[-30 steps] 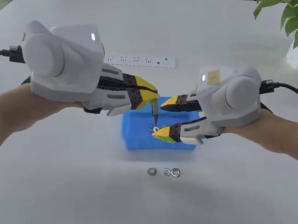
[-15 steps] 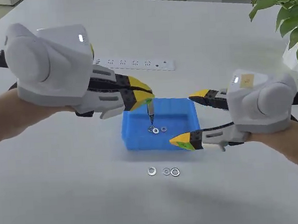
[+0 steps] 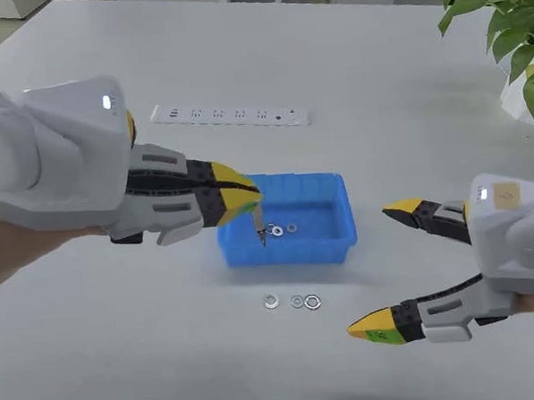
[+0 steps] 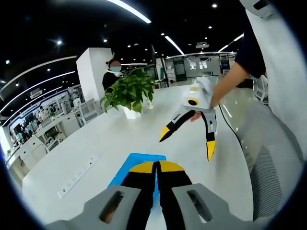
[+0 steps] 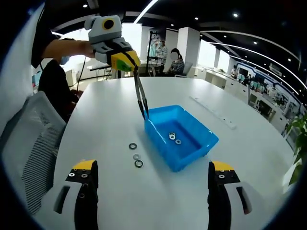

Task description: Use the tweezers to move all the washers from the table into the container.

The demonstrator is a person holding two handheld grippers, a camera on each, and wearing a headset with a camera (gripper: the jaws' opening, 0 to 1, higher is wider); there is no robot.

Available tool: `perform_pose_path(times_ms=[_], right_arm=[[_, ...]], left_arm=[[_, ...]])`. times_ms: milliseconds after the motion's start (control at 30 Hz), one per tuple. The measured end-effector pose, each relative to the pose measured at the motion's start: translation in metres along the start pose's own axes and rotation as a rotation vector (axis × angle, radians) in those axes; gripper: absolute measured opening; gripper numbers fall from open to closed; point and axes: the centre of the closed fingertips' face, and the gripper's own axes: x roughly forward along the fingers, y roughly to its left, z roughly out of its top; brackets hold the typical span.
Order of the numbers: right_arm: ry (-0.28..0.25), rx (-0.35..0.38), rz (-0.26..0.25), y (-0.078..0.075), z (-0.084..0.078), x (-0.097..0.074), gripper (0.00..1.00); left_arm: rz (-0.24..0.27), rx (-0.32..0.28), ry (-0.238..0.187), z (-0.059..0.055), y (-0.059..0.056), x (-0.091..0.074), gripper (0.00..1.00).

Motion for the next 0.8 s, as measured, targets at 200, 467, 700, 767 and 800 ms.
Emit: perform_pose_path(times_ms=[200, 467, 700, 767, 800], right_arm=[[-0.003, 0.025, 0.003, 0.003, -0.006, -0.008, 1.0], [0.009, 0.055, -0.024, 0.001, -0.017, -0.018, 1.0], [0.018, 0.075, -0.006, 0.008, -0.024, -0.017, 1.0], [-0.001, 0.097, 0.008, 0.011, -0.021, -0.016, 1.0], [-0.003, 0.098, 0.012, 0.012, -0.021, -0.016, 1.0]], left_arm=[[-0.018, -0.024, 0.017, -0.013, -0.012, 0.002, 0.04], [-0.049, -0.072, 0.035, -0.032, -0.031, 0.009, 0.04], [-0.062, -0.087, 0.04, -0.035, -0.038, 0.012, 0.04], [-0.062, -0.085, 0.048, -0.038, -0.038, 0.013, 0.05], [-0.063, -0.086, 0.051, -0.038, -0.038, 0.014, 0.05]])
